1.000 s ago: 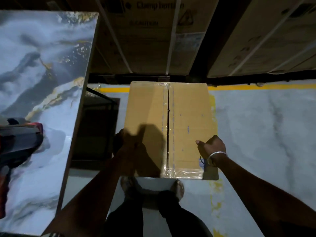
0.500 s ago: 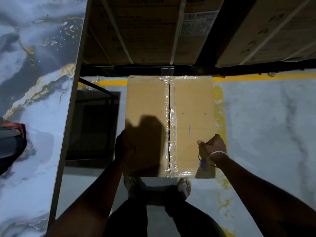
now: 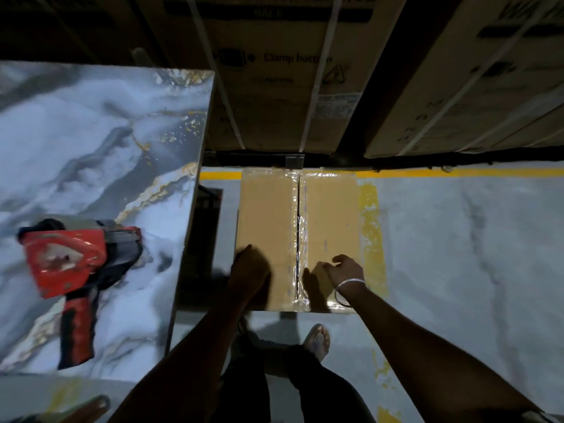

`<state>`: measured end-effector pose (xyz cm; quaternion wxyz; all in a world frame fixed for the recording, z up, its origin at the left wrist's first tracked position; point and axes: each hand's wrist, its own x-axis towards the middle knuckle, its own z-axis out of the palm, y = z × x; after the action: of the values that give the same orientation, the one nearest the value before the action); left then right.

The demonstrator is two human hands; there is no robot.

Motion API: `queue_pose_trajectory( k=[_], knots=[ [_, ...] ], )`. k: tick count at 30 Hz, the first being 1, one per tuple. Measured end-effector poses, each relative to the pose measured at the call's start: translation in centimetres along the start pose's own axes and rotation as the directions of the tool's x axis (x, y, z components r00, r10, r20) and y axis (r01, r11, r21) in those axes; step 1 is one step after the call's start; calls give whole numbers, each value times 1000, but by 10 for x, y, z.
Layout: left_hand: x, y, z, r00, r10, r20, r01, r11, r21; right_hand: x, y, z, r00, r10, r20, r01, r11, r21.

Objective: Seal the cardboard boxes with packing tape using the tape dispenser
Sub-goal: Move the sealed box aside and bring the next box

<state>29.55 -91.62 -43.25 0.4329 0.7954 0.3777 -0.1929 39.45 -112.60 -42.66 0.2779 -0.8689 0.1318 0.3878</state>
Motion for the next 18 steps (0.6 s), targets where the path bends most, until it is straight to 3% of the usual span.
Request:
queue_pose_trajectory(
  k=[9, 13, 18],
  knots=[
    [-91, 47, -78, 983, 146, -111, -153, 986, -61, -119, -73, -13, 965, -264, -3, 264, 964, -20],
    [-123, 47, -129, 949, 265, -173, -279, 958, -62, -166, -114, -2, 922, -368, -117, 364, 930, -55],
    [-147, 20, -218, 891, 366, -269, -421, 888, -184, -228, -187, 39, 841, -480, -249, 477, 876, -75]
  ],
)
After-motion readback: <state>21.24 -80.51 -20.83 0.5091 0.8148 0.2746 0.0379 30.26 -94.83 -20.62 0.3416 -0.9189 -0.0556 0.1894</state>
